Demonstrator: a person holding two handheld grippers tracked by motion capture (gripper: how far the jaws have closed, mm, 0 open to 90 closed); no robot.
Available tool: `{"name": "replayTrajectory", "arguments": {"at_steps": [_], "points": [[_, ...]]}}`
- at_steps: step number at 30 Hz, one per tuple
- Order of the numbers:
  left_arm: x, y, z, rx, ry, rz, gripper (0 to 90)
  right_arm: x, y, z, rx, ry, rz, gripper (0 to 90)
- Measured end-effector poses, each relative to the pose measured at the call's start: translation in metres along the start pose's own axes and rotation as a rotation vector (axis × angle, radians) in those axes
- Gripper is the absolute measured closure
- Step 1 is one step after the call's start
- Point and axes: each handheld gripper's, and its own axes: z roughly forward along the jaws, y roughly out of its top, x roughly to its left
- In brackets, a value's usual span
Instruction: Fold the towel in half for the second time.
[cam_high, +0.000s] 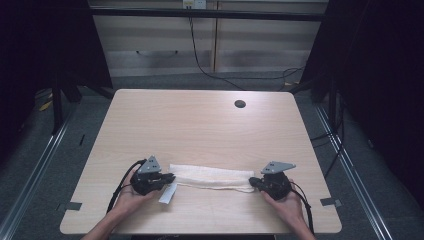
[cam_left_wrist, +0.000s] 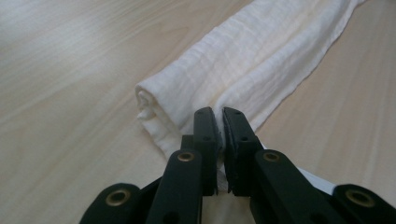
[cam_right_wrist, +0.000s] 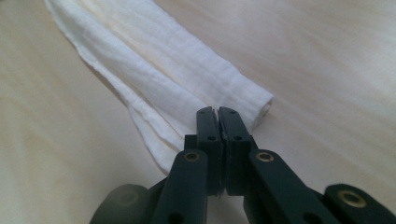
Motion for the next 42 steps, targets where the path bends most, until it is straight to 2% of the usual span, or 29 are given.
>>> {"name": "replayTrajectory", "arguments": {"at_steps": [1, 2, 4, 6, 7, 10, 12, 14, 15, 18, 20, 22, 25, 27, 29, 33, 36, 38, 42], "points": [[0.003, 0.003, 0.003, 0.007, 0.026, 0.002, 84.5, -0.002, 0.003, 0.004, -0.007, -0.01, -0.009, 88.4], [0.007, 0.004, 0.005, -0.006, 0.021, -0.022, 84.5, -0.005, 0.007, 0.008, -0.004, -0.018, -0.005, 88.4], [0.014, 0.006, 0.008, -0.012, 0.023, -0.041, 84.4, -0.01, 0.013, 0.014, -0.002, -0.047, -0.001, 88.3], [0.022, 0.006, 0.011, -0.036, 0.003, -0.108, 83.9, -0.017, 0.018, 0.02, -0.01, -0.054, 0.018, 88.3], [0.026, 0.005, 0.012, -0.05, -0.016, -0.128, 84.0, -0.019, 0.021, 0.022, -0.01, -0.063, 0.022, 88.3], [0.024, 0.006, 0.008, -0.057, -0.036, -0.126, 82.1, -0.024, 0.023, 0.025, -0.019, -0.06, 0.028, 87.6], [0.021, 0.005, 0.003, -0.069, -0.05, -0.124, 79.3, -0.025, 0.021, 0.022, -0.029, -0.029, 0.047, 85.4], [0.02, 0.005, -0.001, -0.084, -0.079, -0.131, 74.5, -0.026, 0.017, 0.018, -0.053, -0.002, 0.064, 84.3], [0.019, 0.004, -0.004, -0.097, -0.1, -0.139, 73.7, -0.026, 0.016, 0.016, -0.056, -0.009, 0.066, 83.6], [0.017, 0.004, -0.013, -0.121, -0.093, -0.136, 69.9, -0.025, 0.013, 0.004, -0.099, 0.015, 0.102, 78.1], [0.017, 0.004, -0.02, -0.135, -0.087, -0.143, 67.1, -0.023, 0.013, -0.004, -0.132, 0.035, 0.11, 75.7], [0.016, 0.004, -0.025, -0.143, -0.068, -0.155, 63.4, -0.019, 0.014, -0.012, -0.156, 0.034, 0.117, 72.7], [0.014, 0.004, -0.034, -0.134, -0.039, -0.159, 56.8, -0.014, 0.014, -0.023, -0.182, 0.033, 0.121, 66.6], [0.014, 0.004, -0.04, -0.12, -0.017, -0.163, 48.9, -0.011, 0.013, -0.03, -0.194, 0.025, 0.116, 61.5], [0.014, 0.002, -0.048, -0.112, -0.002, -0.187, 43.3, -0.01, 0.01, -0.036, -0.204, 0.021, 0.108, 59.5], [0.016, -0.006, -0.061, -0.104, 0.021, -0.178, 38.9, -0.016, 0.003, -0.047, -0.224, 0.011, 0.134, 54.6], [0.015, -0.014, -0.068, -0.115, 0.064, -0.206, 33.9, -0.022, -0.006, -0.055, -0.244, -0.003, 0.156, 51.7], [0.013, -0.02, -0.072, -0.124, 0.032, -0.223, 26.0, -0.025, -0.012, -0.061, -0.254, -0.015, 0.171, 48.9], [0.016, -0.031, -0.081, -0.137, 0.055, -0.254, 20.7, -0.029, -0.022, -0.073, -0.284, -0.039, 0.201, 45.6]]}}
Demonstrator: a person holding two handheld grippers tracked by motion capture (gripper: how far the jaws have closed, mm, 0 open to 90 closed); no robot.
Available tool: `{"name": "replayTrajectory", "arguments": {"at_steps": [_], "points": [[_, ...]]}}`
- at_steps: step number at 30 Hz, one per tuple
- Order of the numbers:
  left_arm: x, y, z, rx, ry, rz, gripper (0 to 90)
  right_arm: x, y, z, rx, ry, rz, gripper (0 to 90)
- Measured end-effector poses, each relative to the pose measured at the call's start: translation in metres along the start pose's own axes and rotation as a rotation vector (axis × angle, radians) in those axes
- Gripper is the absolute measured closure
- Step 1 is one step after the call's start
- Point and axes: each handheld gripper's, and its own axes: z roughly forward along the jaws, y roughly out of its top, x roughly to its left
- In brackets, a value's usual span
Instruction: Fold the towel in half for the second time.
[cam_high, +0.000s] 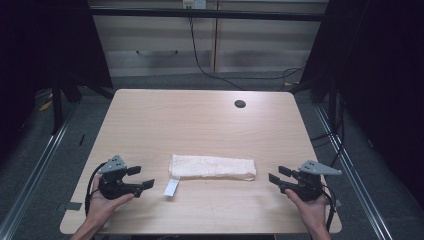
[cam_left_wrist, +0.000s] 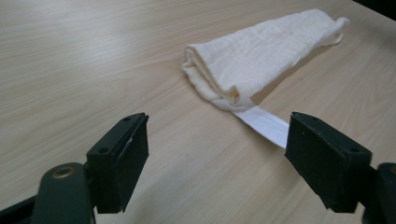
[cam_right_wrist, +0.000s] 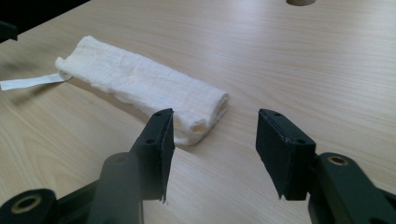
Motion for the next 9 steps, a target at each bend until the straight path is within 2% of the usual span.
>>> {"name": "replayTrajectory", "arguments": {"at_steps": [4, 6, 7, 9], "points": [[0.012, -0.01, -0.007, -0.005, 0.044, -0.044, 16.8, -0.005, -0.004, -0.008, -0.027, -0.029, 0.02, 40.9], [0.018, -0.011, -0.008, -0.002, 0.077, -0.081, 16.8, -0.006, -0.006, -0.008, -0.03, -0.036, 0.035, 37.7], [0.02, -0.012, -0.009, -0.013, 0.09, -0.085, 16.8, -0.007, -0.007, -0.007, -0.021, -0.041, 0.034, 37.0], [0.022, -0.015, -0.011, -0.032, 0.076, -0.089, 16.8, -0.008, -0.009, -0.003, -0.001, -0.053, 0.036, 34.8]]}}
